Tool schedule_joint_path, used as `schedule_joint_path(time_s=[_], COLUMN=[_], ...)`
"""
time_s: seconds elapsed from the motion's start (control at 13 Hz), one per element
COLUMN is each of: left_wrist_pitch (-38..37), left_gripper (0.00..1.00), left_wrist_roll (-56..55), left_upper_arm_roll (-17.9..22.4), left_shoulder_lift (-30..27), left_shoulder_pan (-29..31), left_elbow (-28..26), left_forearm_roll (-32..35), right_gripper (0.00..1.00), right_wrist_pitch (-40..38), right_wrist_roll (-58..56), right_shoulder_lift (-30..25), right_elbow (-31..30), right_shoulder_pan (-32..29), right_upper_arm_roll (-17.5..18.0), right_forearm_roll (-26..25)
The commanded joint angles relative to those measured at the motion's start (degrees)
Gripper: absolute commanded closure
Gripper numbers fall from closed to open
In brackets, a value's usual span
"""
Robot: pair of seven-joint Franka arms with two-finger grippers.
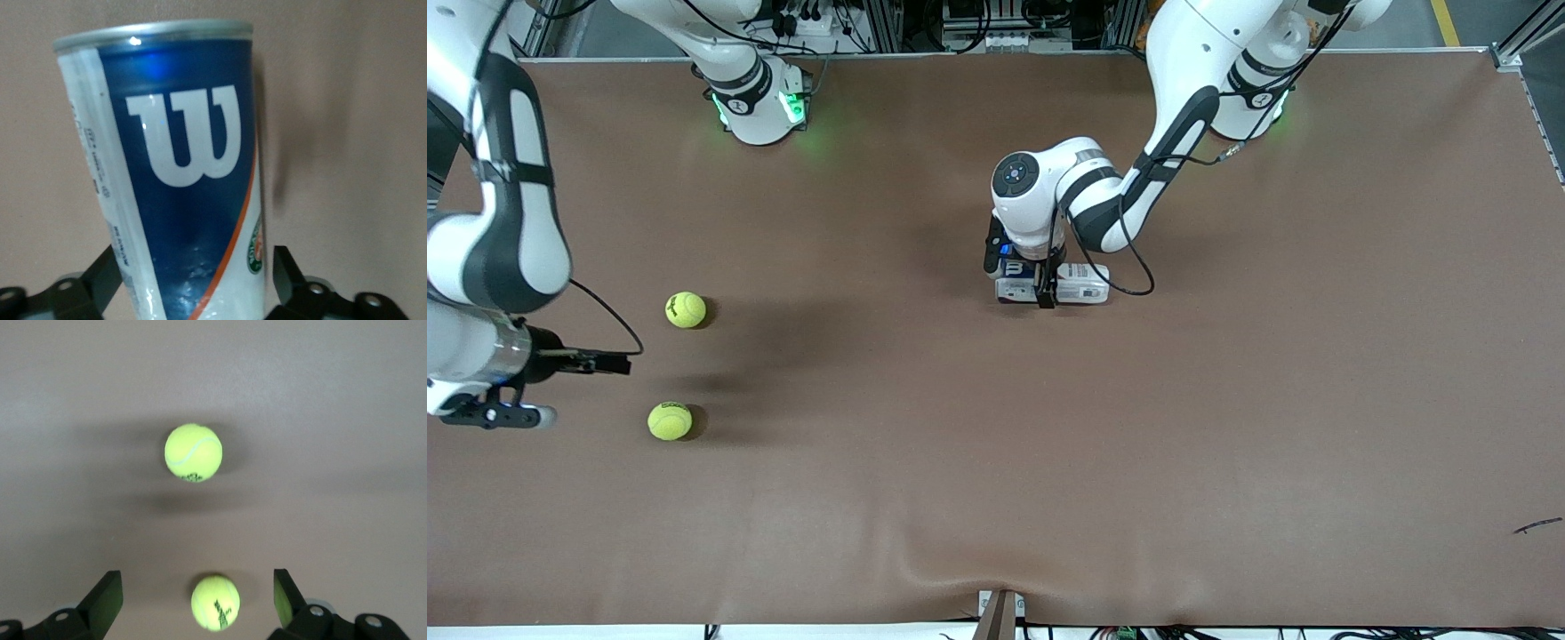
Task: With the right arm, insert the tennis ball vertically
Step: 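Stand the can upright with the left gripper while the right gripper reaches the balls, then lift the upright can with the left gripper while the right gripper grasps a ball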
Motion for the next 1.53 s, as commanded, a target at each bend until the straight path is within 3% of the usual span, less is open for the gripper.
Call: schedule_joint_path(time_s=[0.0, 0.38, 0.69, 0.92, 1.46], left_wrist_pitch=[0.86, 0.68, -2.64, -6.69, -4.60], left_gripper=[0.25, 0.36, 0.35, 0.36, 0.36], left_wrist_roll=[-1.36, -1.45, 1.35, 12.31, 36.93], left_upper_arm_roll=[0.19, 0.01, -0.34, -0.25, -0.34], left_shoulder_lift=[0.30, -0.32, -1.98, -2.08, 1.61], left_shoulder_pan=[-0.36, -0.36, 0.60, 1.04, 9.30], left_elbow=[0.09, 0.71, 4.12, 11.06, 20.03], left_forearm_roll=[2.54, 2.54, -0.08, -10.61, -35.39], right_gripper=[0.00, 0.00, 0.00, 0.00, 0.00], right_wrist_pitch=[5.03, 9.09, 9.96, 11.63, 17.34], right_wrist_roll=[-0.64, 3.82, 12.96, 16.92, 16.14], right_shoulder_lift=[0.45, 4.68, 8.71, 11.00, 13.64], right_elbow=[-2.01, -1.65, 0.01, 0.28, 0.10], right_shoulder_pan=[0.14, 1.01, 3.30, 3.92, 2.07], right_upper_arm_roll=[0.31, 0.39, 0.39, 0.31, 0.31], right_forearm_roll=[-0.14, 0.13, -0.57, -0.93, -1.01])
